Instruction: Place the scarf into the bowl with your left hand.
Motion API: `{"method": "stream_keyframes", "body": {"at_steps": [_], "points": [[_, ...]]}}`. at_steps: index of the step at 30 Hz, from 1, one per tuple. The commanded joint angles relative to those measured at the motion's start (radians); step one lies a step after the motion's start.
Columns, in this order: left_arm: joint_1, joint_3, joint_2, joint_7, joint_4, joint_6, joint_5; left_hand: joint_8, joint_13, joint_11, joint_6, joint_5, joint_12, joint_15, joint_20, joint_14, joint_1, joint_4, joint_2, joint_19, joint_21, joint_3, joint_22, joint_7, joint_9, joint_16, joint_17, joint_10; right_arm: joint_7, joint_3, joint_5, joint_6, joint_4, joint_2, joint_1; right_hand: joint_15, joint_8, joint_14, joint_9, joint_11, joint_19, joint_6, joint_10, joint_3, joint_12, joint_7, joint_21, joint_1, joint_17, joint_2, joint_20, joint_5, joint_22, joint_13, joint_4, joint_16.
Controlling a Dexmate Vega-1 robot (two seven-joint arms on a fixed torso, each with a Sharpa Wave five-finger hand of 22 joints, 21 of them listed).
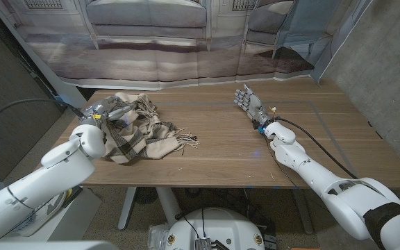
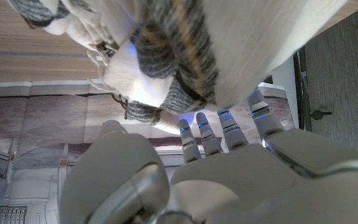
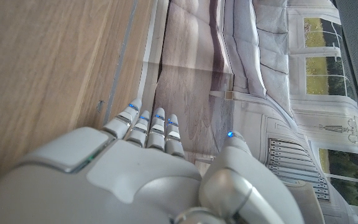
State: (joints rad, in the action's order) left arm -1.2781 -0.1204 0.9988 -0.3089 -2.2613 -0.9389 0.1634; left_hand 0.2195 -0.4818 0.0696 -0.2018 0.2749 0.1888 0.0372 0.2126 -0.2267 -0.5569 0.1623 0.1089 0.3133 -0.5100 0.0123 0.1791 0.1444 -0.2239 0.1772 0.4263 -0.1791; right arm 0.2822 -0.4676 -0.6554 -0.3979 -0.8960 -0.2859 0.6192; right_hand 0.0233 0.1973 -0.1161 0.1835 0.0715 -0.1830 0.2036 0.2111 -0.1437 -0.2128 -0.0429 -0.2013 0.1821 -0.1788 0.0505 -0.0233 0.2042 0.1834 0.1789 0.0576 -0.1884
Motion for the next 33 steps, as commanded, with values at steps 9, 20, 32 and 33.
{"method": "stream_keyframes", "body": {"at_steps": [9,20,32,33], "points": [[-0.025,0.083,0.012,0.04,-0.076,-0.007,0.002,0.001,0.006,0.0,-0.005,0.012,0.005,0.0,0.0,-0.008,0.013,0.001,-0.006,-0.004,0.006,-0.012,0.004,-0.01,-0.002,0.008,-0.008,-0.003,0.006,0.014,-0.011,-0.005,0.004,-0.003,0.002,-0.002,-0.002,-0.013,0.004,-0.001,-0.006,0.009,0.005,0.002,-0.002,0.002,-0.003,-0.002,-0.005,0.006,-0.001,0.002,0.004,0.006,0.003,-0.001],[-0.032,0.089,0.026,0.043,-0.112,-0.016,0.029,0.001,0.012,-0.001,-0.007,0.017,0.009,-0.002,0.0,-0.011,0.019,-0.001,-0.011,0.003,0.007,-0.014,0.005,-0.01,-0.001,0.011,-0.015,-0.009,0.003,0.016,-0.012,-0.004,-0.003,-0.007,0.004,-0.002,-0.002,-0.013,0.004,-0.001,-0.006,0.009,0.005,0.002,-0.002,0.001,-0.003,-0.002,-0.005,0.007,-0.002,0.002,0.004,0.006,0.003,0.0],[-0.023,0.087,0.043,0.046,-0.118,0.016,0.048,0.003,0.02,0.0,-0.016,0.022,0.013,-0.01,0.0,-0.008,0.024,-0.003,-0.019,0.0,0.015,-0.018,0.005,-0.007,0.001,0.012,-0.025,-0.016,0.001,0.018,-0.013,-0.002,-0.008,-0.011,0.009,-0.001,-0.002,-0.014,0.004,0.0,-0.006,0.009,0.007,0.002,-0.002,0.003,-0.003,-0.002,-0.005,0.008,-0.003,0.002,0.004,0.006,0.003,0.0],[-0.018,0.084,0.047,0.05,-0.115,0.02,0.047,0.003,0.021,0.001,-0.017,0.023,0.013,-0.011,0.0,-0.006,0.025,-0.003,-0.02,-0.004,0.017,-0.018,0.005,-0.006,0.001,0.011,-0.026,-0.017,0.0,0.018,-0.013,-0.001,-0.012,-0.012,0.011,-0.001,-0.002,-0.014,0.004,-0.001,-0.006,0.009,0.007,0.002,-0.002,0.004,-0.003,-0.002,-0.005,0.008,-0.003,0.002,0.004,0.006,0.003,0.0]]}}
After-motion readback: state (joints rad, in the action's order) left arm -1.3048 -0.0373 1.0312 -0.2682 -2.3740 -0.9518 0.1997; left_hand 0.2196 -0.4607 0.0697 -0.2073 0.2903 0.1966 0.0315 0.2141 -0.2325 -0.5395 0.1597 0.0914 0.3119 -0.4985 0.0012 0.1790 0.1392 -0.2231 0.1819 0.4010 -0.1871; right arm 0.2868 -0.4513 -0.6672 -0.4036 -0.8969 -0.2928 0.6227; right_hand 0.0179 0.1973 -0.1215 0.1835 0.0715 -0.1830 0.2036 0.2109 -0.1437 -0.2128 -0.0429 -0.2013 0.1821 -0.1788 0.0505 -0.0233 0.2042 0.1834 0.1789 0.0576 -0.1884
